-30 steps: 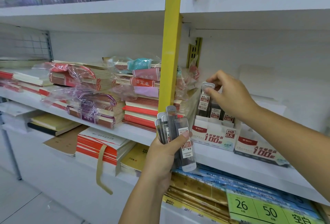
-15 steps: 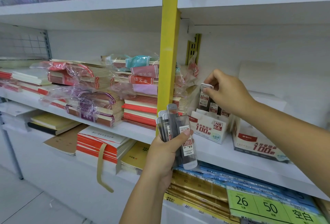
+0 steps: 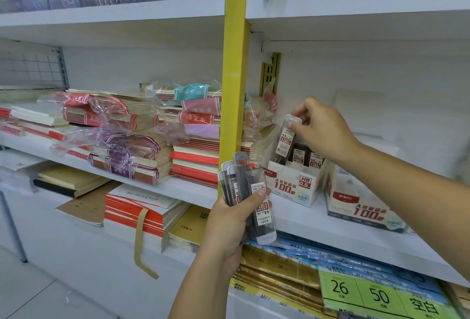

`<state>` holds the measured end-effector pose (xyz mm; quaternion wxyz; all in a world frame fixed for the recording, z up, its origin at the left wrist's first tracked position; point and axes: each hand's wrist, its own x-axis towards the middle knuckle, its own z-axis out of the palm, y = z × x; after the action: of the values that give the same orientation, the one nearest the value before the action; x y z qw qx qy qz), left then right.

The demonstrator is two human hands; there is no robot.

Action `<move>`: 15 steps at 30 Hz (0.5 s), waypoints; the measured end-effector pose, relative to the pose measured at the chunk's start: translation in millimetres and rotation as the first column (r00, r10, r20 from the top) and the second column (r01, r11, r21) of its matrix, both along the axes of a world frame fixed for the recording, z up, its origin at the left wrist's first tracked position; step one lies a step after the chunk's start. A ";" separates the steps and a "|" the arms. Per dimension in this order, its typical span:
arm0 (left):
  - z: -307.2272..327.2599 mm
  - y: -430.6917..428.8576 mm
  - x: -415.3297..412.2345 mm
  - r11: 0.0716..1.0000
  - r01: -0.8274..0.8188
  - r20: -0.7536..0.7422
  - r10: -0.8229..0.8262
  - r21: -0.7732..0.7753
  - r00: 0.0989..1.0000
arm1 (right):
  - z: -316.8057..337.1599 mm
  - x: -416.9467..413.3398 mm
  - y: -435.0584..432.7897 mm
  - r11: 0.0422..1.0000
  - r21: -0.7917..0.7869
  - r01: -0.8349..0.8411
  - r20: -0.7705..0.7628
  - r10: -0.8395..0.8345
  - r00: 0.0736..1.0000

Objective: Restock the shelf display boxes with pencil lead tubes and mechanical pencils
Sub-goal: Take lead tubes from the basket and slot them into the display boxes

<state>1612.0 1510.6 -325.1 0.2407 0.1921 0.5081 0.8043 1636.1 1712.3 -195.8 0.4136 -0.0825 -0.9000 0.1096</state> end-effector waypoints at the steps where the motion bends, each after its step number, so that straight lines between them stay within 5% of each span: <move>1: 0.0 -0.7 -0.1 1.000 -0.001 -0.001 0.001 0.000 1.000 | -1.9 -3.2 0.5 1.000 0.024 0.015 0.015 -0.016 1.000; 9: 0.3 -5.5 -2.0 1.000 -0.010 -0.013 0.010 0.001 1.000 | -13.4 -3.1 3.6 0.885 0.399 0.238 0.197 -0.337 0.921; 13: 1.8 -8.4 -1.5 1.000 -0.003 -0.012 0.004 0.016 1.000 | -25.1 25.7 -3.4 0.936 0.330 0.124 0.154 -0.184 0.971; 15: 2.6 -10.1 -0.8 1.000 0.000 -0.010 0.001 0.016 1.000 | -35.1 38.6 -10.1 0.936 0.349 0.049 0.254 -0.144 0.957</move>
<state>1611.3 1500.4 -322.5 0.2363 0.1981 0.5030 0.8074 1674.7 1702.2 -230.9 0.2975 -0.0689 -0.9489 -0.0801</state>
